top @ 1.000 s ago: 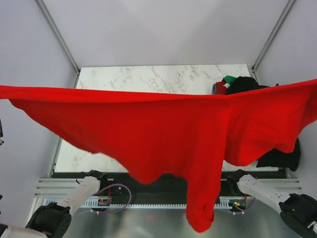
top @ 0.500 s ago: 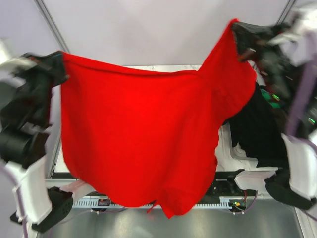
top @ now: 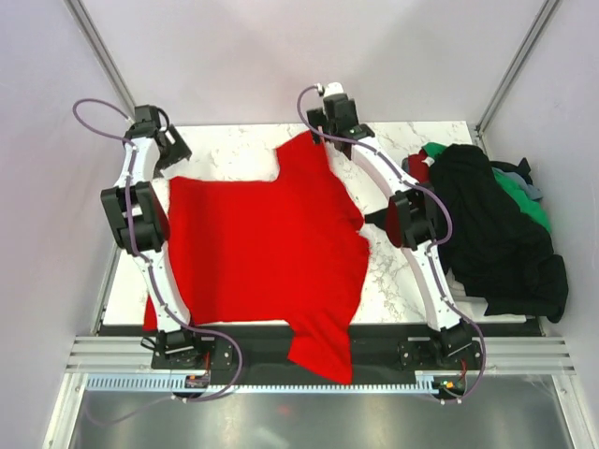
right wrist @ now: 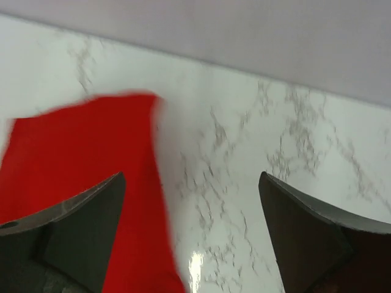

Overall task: Fold and stack the t-shirts
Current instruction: Flatten the tshirt out

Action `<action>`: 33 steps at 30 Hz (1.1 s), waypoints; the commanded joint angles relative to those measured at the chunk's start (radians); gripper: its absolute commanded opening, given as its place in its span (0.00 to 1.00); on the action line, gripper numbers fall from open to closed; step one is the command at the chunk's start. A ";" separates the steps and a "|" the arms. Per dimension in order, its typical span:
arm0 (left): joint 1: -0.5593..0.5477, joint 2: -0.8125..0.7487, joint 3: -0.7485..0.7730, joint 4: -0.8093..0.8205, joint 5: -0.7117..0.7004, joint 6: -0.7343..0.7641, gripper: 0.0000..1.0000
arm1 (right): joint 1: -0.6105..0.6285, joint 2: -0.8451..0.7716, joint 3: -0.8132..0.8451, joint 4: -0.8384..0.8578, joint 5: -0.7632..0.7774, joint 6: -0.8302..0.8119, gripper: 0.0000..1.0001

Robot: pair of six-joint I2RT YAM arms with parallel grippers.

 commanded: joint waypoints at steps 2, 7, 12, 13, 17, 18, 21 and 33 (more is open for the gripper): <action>0.010 -0.117 0.066 -0.047 0.082 -0.069 1.00 | -0.001 -0.288 -0.211 0.184 0.081 0.094 0.98; 0.010 -0.308 -0.196 -0.013 0.030 -0.063 1.00 | -0.001 -0.525 -0.602 0.199 0.007 0.257 0.98; 0.019 -0.508 -0.523 0.054 0.005 -0.074 1.00 | 0.048 -0.634 -0.840 0.279 -0.230 0.373 0.98; 0.031 -0.530 -0.564 0.064 0.016 -0.080 1.00 | 0.057 -0.625 -0.839 0.287 -0.278 0.384 0.98; 0.080 -0.635 -0.765 0.113 0.070 -0.109 0.98 | 0.088 -0.450 -0.703 0.293 -0.586 0.512 0.98; 0.088 -0.651 -0.790 0.120 0.076 -0.112 0.98 | 0.090 -0.410 -0.666 0.304 -0.678 0.540 0.98; 0.115 -0.704 -0.856 0.143 0.094 -0.111 0.98 | 0.090 -0.248 -0.506 0.357 -0.770 0.655 0.98; 0.128 -0.684 -0.876 0.159 0.120 -0.083 0.96 | 0.011 0.214 -0.171 0.540 -0.824 0.899 0.98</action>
